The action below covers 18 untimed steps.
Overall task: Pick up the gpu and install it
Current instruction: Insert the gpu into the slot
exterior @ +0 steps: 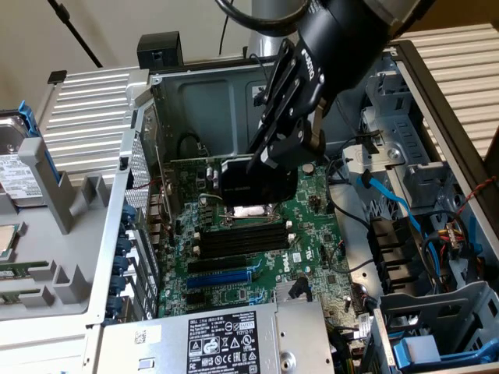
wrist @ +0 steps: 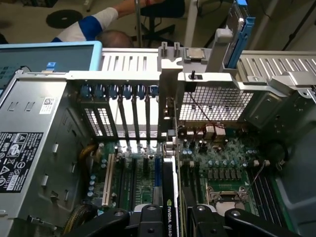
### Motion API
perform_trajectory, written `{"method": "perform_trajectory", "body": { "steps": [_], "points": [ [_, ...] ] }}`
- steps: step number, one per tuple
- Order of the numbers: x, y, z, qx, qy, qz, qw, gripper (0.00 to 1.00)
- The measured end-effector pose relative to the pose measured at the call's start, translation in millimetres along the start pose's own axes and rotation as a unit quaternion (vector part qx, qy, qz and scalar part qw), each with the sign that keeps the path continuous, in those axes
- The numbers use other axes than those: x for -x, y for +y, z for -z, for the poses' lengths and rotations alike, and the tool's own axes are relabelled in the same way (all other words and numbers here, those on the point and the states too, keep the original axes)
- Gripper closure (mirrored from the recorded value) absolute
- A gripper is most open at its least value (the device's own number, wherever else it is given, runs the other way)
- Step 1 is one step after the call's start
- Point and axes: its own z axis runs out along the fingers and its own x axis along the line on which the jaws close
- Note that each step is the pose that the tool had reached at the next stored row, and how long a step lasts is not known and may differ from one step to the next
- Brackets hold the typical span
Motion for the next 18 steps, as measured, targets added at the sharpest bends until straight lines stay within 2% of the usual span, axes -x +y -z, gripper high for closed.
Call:
{"method": "perform_trajectory", "body": {
  "steps": [7, 18],
  "points": [
    [-8.0, -6.0, -11.1, 0.0000, -0.0002, 0.000, 1.0000, 0.74],
    [-13.2, -12.2, -30.8, 0.0000, -0.0003, 0.000, 1.0000, 0.74]
  ]
}}
